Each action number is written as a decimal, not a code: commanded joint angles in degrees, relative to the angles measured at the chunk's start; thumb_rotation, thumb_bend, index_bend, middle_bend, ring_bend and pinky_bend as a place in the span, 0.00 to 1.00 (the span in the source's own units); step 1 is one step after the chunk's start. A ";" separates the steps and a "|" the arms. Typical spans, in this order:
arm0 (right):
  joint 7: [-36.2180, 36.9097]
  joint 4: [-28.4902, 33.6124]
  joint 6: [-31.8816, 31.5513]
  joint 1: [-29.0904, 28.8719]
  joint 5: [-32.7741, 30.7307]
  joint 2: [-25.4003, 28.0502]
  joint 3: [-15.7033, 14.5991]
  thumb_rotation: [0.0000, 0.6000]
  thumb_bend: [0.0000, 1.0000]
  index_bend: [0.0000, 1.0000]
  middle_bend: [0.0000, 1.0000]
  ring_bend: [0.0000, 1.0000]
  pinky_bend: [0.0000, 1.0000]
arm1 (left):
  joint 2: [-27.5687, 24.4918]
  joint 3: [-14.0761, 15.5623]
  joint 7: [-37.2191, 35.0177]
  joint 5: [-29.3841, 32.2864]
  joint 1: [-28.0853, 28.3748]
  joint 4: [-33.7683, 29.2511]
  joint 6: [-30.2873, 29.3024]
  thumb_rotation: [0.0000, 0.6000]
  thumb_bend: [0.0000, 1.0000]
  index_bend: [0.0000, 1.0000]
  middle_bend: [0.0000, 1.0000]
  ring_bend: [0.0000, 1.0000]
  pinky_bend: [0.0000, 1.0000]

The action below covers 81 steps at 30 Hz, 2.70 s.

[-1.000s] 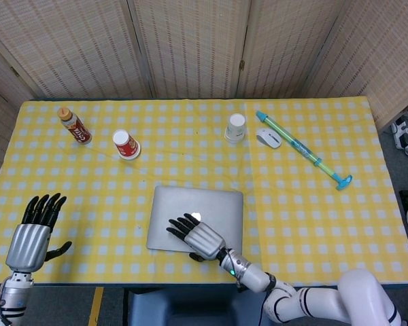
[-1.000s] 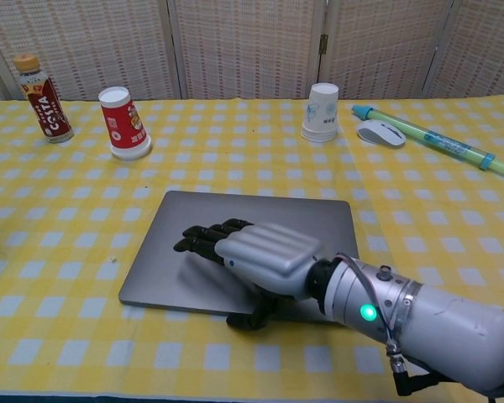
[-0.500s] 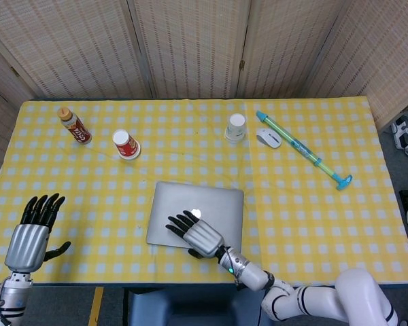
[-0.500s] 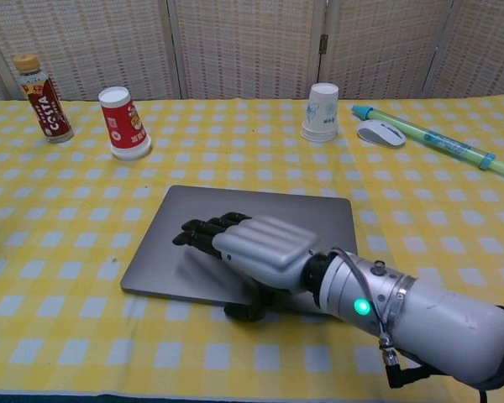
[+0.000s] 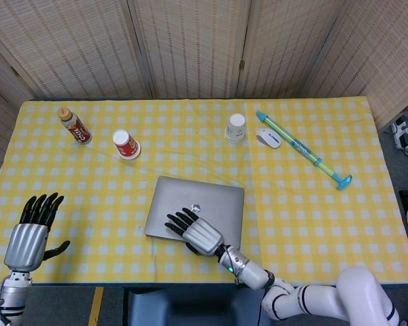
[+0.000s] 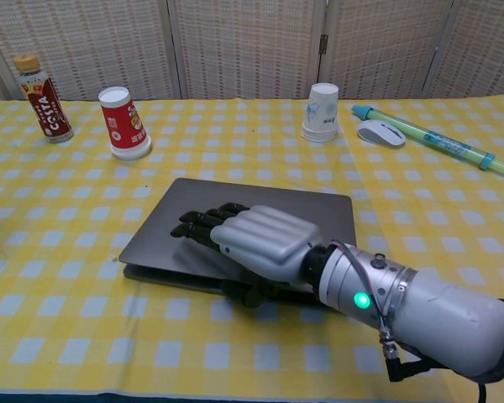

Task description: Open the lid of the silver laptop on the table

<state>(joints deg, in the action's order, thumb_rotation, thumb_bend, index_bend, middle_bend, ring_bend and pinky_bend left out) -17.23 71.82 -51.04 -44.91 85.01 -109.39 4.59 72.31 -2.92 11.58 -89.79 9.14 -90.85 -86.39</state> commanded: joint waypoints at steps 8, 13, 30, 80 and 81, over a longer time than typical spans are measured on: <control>-5.48 3.05 -0.89 -0.73 -0.97 2.83 1.75 1.00 0.59 0.00 0.00 0.00 0.00 | 0.33 1.04 -1.90 -3.57 3.11 2.21 3.45 1.00 0.17 0.13 0.13 0.08 0.00; -8.47 4.61 -1.27 -1.20 -1.22 4.12 2.49 1.00 0.60 0.00 0.00 0.00 0.00 | 1.12 2.48 -5.08 -6.07 5.14 3.58 6.14 1.00 0.17 0.18 0.18 0.13 0.00; -16.65 7.79 -1.17 -2.94 -4.52 6.46 4.18 1.00 0.62 0.00 0.00 0.00 0.00 | 1.79 8.33 -19.74 -13.67 16.81 4.95 20.87 0.13 0.37 0.02 0.13 0.08 0.00; -23.15 8.94 -3.43 -5.61 -8.14 7.38 4.53 1.00 0.65 0.00 0.00 0.00 0.00 | 12.53 6.88 -26.71 -1.96 33.66 12.47 40.81 0.00 0.83 0.04 0.09 0.00 0.00; -23.20 9.06 -3.59 -5.62 -8.21 7.53 4.66 1.00 0.65 0.00 0.00 0.00 0.00 | 12.47 6.95 -26.74 -1.94 33.70 12.42 40.79 0.00 0.83 0.04 0.09 0.00 0.00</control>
<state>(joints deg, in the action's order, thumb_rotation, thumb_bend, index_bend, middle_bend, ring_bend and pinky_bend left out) -40.39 80.85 -54.59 -50.53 76.83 -101.90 9.21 84.78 4.03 -15.16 -91.74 42.84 -78.42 -45.58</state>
